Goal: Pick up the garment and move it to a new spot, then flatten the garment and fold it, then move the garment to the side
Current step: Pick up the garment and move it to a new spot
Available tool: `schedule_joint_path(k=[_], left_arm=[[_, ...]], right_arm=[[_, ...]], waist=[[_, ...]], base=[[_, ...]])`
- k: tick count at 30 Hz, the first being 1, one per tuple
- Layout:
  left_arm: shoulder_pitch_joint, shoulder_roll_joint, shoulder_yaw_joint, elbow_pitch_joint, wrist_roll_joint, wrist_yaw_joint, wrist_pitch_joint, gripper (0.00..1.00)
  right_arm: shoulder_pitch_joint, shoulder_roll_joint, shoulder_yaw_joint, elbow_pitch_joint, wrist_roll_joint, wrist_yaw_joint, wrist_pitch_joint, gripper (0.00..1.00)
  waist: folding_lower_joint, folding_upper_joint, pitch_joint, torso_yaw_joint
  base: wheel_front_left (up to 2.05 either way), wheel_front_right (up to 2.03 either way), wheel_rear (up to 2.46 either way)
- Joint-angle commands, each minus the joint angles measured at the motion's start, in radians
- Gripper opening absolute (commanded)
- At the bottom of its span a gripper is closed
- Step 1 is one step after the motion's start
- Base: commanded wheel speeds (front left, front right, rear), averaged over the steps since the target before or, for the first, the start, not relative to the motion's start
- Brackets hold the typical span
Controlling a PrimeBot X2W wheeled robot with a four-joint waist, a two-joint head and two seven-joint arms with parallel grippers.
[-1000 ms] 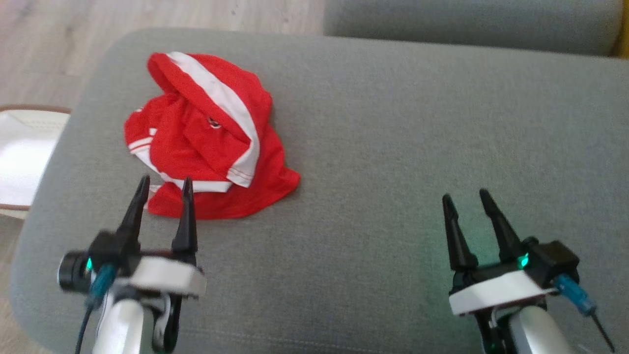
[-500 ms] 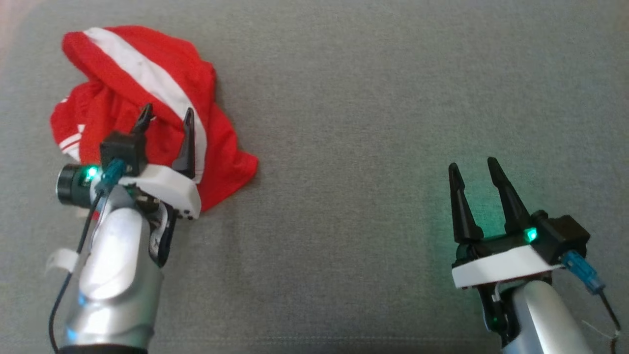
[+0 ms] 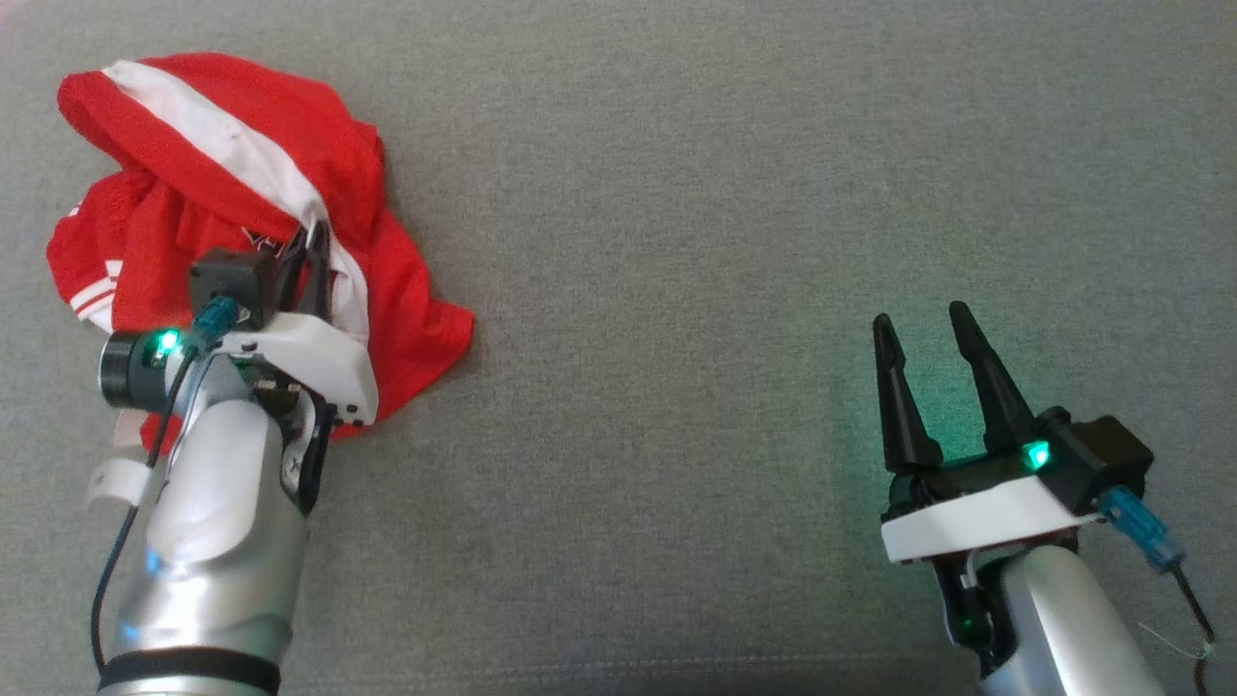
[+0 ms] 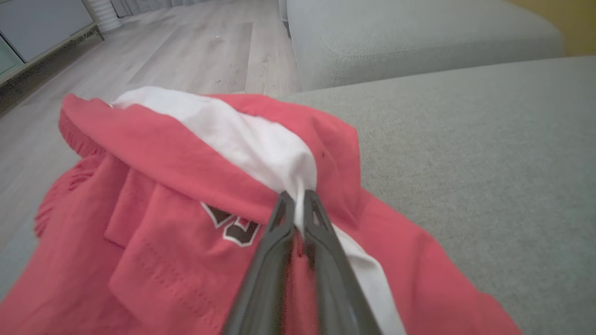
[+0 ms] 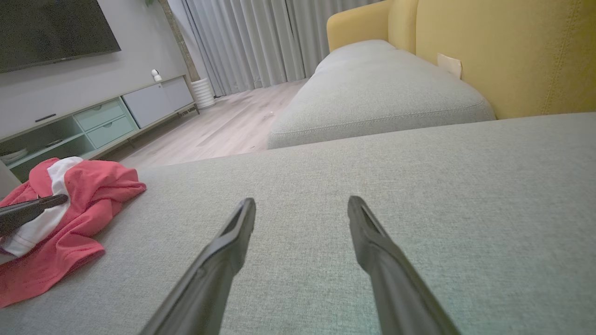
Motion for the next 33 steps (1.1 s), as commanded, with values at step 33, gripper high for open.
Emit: schedule_joint_path(k=[33], left_arm=[[-0.207, -0.055, -0.361, -0.438, -0.336, 0.09, -0.049, 0.0]], right_arm=[[-0.04, -0.005, 0.147, -0.029, 0.101, -0.001, -0.011, 1.0]], waist=[[-0.0001, 0.0, -0.058, -0.292]], base=[[0.0, 0.0, 0.0]])
